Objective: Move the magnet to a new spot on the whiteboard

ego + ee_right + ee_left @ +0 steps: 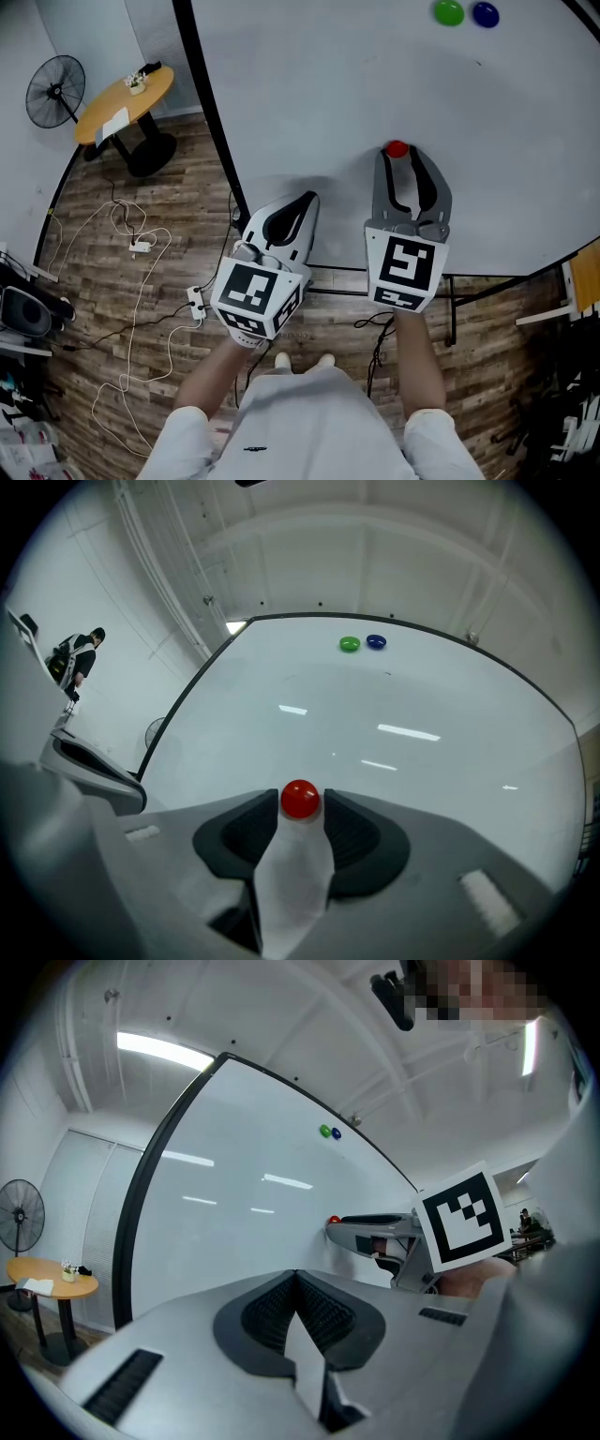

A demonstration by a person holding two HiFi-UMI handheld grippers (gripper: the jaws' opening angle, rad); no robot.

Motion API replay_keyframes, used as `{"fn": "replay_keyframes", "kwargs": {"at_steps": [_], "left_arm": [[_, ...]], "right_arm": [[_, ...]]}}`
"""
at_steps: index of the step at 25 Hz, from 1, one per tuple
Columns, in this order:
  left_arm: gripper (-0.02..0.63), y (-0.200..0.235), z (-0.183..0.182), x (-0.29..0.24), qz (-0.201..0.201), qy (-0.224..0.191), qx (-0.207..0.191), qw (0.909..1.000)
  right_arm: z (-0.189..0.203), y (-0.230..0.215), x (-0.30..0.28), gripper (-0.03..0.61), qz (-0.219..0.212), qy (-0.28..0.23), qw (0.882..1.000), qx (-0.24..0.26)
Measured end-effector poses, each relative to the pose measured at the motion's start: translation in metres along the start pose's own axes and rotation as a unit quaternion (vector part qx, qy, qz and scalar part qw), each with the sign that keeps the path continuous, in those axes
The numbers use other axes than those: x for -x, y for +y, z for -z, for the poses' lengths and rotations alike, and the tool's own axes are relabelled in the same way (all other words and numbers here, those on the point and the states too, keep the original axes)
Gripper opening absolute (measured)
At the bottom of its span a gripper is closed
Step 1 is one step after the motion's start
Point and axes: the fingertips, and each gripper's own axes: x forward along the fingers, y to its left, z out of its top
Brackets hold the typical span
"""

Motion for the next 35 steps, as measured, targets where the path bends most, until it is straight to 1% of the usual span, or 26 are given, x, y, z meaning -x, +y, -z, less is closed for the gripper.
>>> {"fn": "replay_keyframes", "kwargs": {"at_steps": [8,17,24,28,32,35], "left_arm": [[0.006,0.002,0.004,0.003,0.0,0.003,0.007,1.0],[0.006,0.002,0.014,0.005,-0.003,0.01,0.005,0.9999],[0.006,-0.001,0.025,0.011,-0.001,0.011,0.005,0.9999],[0.006,-0.006,0.031,0.013,-0.001,0.013,-0.001,0.9999],[0.006,-0.009,0.04,0.015,0.0,0.02,-0.008,0.9998],[0.006,-0.008,0.045,0.019,-0.002,0.026,-0.01,0.9996]], "right_arm": [[0.003,0.001,0.008,0.158,-0.014,-0.007,1.0,-0.016],[0.023,-0.013,0.031,0.144,-0.02,-0.015,0.999,-0.04],[0.033,-0.021,0.055,0.074,-0.008,-0.009,0.999,-0.053],[0.044,-0.027,0.068,0.067,-0.003,0.004,0.998,-0.066],[0.06,-0.033,0.078,0.047,0.005,0.018,0.997,-0.076],[0.073,-0.035,0.087,0.012,0.012,0.034,0.995,-0.088]]}}
